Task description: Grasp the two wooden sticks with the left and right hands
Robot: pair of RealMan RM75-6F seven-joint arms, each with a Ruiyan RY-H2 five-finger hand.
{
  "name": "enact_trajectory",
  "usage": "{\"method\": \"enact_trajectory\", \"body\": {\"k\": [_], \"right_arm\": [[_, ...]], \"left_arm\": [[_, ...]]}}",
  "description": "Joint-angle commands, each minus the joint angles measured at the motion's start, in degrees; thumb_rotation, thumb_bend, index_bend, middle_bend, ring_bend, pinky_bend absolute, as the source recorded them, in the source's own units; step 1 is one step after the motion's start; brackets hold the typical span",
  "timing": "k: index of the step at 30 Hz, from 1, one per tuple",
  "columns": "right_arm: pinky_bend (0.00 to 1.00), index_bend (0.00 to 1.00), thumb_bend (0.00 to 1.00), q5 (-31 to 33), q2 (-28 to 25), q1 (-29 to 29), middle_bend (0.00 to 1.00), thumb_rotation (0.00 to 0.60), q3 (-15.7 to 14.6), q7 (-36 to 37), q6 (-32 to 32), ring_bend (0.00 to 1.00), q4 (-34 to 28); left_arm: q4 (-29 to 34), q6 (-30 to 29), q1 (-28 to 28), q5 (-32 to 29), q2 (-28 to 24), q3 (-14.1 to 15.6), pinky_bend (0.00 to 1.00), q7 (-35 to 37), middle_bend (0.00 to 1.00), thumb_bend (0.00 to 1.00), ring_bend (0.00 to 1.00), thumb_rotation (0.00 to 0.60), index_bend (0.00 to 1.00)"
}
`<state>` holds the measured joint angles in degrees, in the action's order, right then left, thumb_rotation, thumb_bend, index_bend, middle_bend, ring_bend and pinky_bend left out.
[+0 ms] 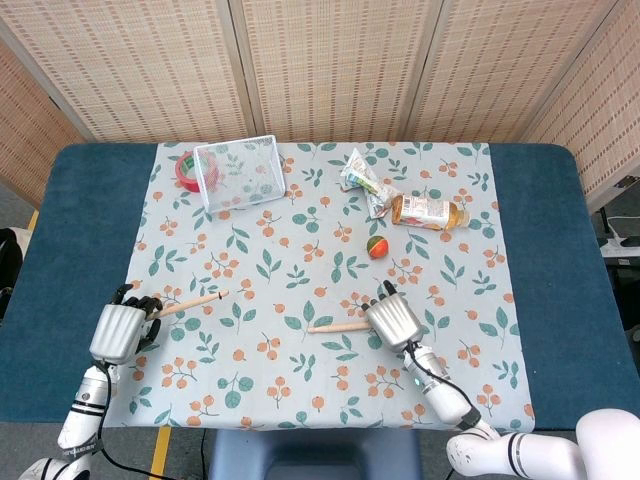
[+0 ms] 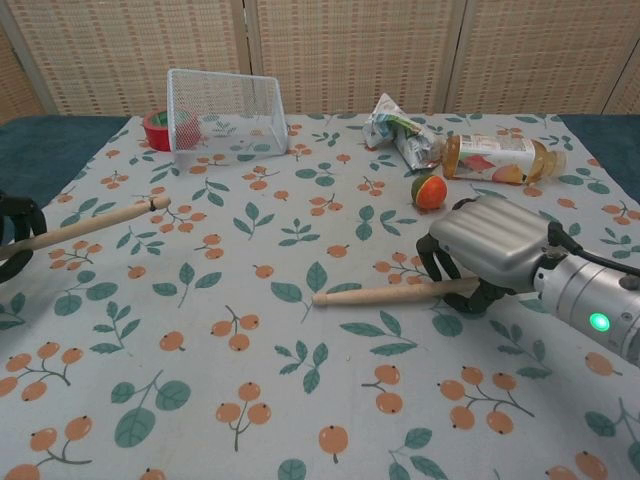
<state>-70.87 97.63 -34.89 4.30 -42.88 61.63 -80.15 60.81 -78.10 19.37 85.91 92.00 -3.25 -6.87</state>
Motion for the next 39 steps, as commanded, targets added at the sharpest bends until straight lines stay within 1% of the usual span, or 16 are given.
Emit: {"method": "enact_trajectory", "body": {"k": [1,3,5,7,9,11,15,19,22,25,31,33,39], "right_arm": [[0.24,0.94,0.3,-1.44,-0.95,0.67,0.77,0.6,0.56,3.64,1.56,0.56,-1.94],[0.26,0.95,0.3,-2.66,-1.4,1.21,0.78,0.6,1.14,7.39,2.85,0.58,-3.28],[0.28,0.96,0.3,-4.99,-1.14,2.0,0.78,0.6,2.3,13.52,5.6,0.59,-4.22],[0.29,0.96,0.3,-7.53,0.28,2.48,0.78,0.6,3.54,19.93,8.5,0.6,-3.61],[0.3,0.96,0.3,-8.71,2.1,2.42,0.78,0.6,4.45,24.72,9.67,0.6,-2.58],[0.3,0.96,0.3,-9.4,4.35,1.76,0.78,0.6,5.24,28.39,9.69,0.6,-1.41],[0.3,0.96,0.3,-9.25,9.06,-0.62,0.78,0.6,7.38,31.36,8.15,0.6,0.91],[0.3,0.96,0.3,-8.48,12.33,-3.21,0.78,0.6,9.47,31.02,6.21,0.6,1.92],[0.3,0.96,0.3,-7.16,14.17,-4.95,0.78,0.6,11.15,29.4,4.83,0.6,2.78],[0.3,0.96,0.3,-5.58,15.21,-6.18,0.78,0.6,12.39,27.57,3.61,0.6,3.74],[0.3,0.96,0.3,-4.25,15.46,-6.4,0.78,0.6,12.74,26.17,3.27,0.6,4.12],[0.3,0.96,0.3,-3.4,15.16,-6.17,0.78,0.6,12.86,25.92,3.17,0.6,4.42],[0.3,0.96,0.3,-3.61,14.4,-6.04,0.78,0.6,12.22,26.0,3.39,0.6,4.04]], "left_arm": [[1.01,-0.05,-0.09,-0.37,-0.66,-0.38,0.23,0.99,0.88,0.57,0.54,0.6,0.84],[2.55,0.32,-0.15,-0.94,-1.44,-0.75,0.23,2.37,0.88,0.57,0.54,0.6,0.84],[5.43,1.56,-0.16,-1.86,-2.65,-1.01,0.23,4.72,0.88,0.57,0.54,0.6,0.85],[9.66,3.52,0.06,-2.56,-4.24,-0.91,0.23,7.51,0.88,0.57,0.54,0.6,0.85],[13.37,5.21,0.51,-2.91,-5.64,-0.8,0.24,8.64,0.88,0.57,0.55,0.6,0.85],[17.25,6.75,1.29,-3.16,-6.96,-0.9,0.25,7.92,0.88,0.57,0.55,0.6,0.85],[23.02,8.22,3.0,-4.76,-7.36,-2.6,0.25,2.91,0.88,0.57,0.56,0.6,0.85],[26.57,10.27,4.94,-7.3,-6.88,-4.39,0.25,-1.9,0.88,0.57,0.56,0.6,0.85],[29.18,10.92,5.99,-8.75,-6.75,-5.29,0.25,-5.24,0.88,0.57,0.56,0.6,0.85],[31.64,10.46,6.47,-8.67,-6.78,-5.32,0.25,-7.96,0.88,0.57,0.56,0.6,0.85],[33.14,9.2,6.67,-7.92,-6.68,-5.23,0.25,-10.32,0.88,0.57,0.56,0.6,0.85],[34.21,8.61,6.45,-7.37,-6.87,-4.67,0.25,-10.89,0.88,0.57,0.56,0.6,0.85],[33.82,8.6,6.67,-7.88,-6.4,-4.3,0.25,-11.8,0.88,0.57,0.56,0.6,0.85]]}}
